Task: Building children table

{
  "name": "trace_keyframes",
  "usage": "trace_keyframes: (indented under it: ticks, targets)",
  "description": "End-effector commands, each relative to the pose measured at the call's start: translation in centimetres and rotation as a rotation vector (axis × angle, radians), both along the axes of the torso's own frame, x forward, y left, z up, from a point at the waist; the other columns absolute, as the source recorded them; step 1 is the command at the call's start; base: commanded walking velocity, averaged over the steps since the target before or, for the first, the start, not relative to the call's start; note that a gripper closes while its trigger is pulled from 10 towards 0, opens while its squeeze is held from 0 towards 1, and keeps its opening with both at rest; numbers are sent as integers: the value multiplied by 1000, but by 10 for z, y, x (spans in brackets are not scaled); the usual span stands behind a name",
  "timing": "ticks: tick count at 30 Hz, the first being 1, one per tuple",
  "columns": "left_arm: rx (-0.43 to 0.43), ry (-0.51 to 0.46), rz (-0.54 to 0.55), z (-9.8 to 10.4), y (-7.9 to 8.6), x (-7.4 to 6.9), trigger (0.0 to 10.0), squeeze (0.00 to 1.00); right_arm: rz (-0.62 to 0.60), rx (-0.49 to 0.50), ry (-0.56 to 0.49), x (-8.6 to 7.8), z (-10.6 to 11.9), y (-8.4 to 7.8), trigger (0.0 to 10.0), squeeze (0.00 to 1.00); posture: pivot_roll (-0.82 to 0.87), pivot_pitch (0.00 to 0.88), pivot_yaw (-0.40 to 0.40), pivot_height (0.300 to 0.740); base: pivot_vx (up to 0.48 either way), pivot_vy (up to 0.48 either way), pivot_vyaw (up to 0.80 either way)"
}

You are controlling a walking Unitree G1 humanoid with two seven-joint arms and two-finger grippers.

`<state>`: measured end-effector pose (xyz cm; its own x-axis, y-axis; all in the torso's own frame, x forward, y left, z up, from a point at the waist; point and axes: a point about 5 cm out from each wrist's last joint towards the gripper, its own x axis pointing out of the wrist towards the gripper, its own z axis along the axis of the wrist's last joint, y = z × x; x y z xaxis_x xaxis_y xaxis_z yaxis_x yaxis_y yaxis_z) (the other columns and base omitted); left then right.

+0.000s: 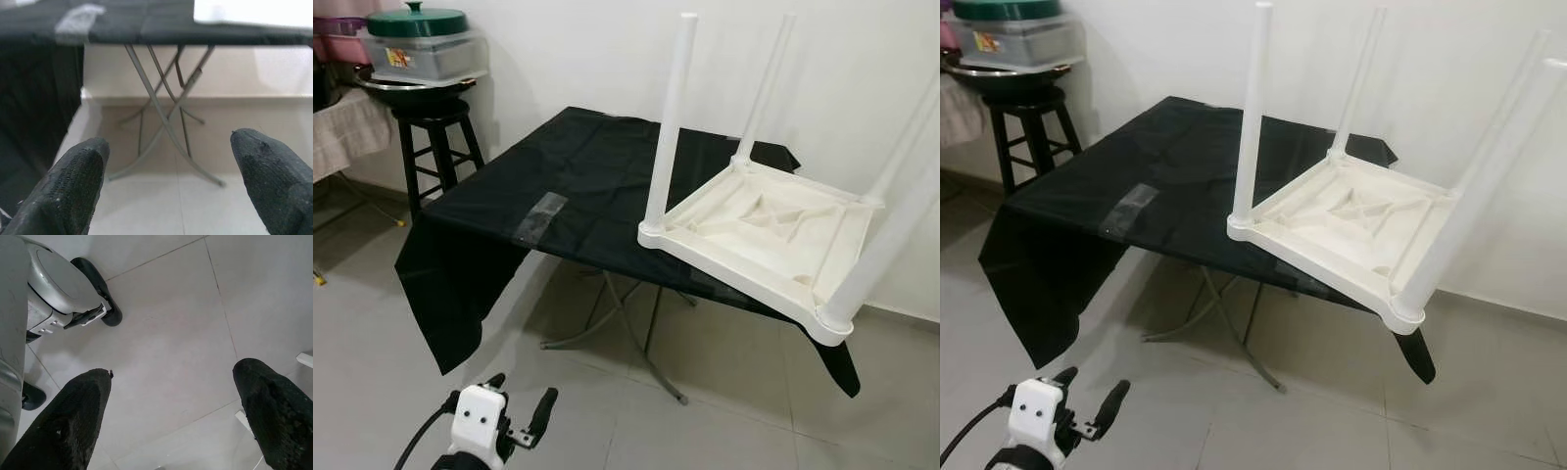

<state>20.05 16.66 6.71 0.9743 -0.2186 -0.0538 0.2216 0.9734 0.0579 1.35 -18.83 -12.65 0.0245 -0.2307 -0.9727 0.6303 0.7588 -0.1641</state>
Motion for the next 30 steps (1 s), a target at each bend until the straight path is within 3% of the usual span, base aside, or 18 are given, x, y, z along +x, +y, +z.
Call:
trace_keyframes:
  ticks: [1, 7, 17, 30]
  targets:
    - [14, 3, -11, 2, -5, 1, 10000, 0, 872, -278, -312, 207, 71, -50, 10000, 0, 110, 0, -102, 740, 0, 0, 0]
    - [56, -28, -78, 16, -16, 13, 10000, 0, 785, -310, -364, 211, 74, -52, 10000, 0, 105, 0, -91, 740, 0, 0, 0]
    - [23, 2, -156, 22, -26, 24, 10000, 0, 784, -330, -396, 214, 76, -51, 10000, 0, 100, 0, -91, 740, 0, 0, 0]
    - [43, 1, -167, 26, -29, 25, 10000, 0, 756, -307, -393, 213, 75, -51, 10000, 0, 104, 0, -97, 740, 0, 0, 0]
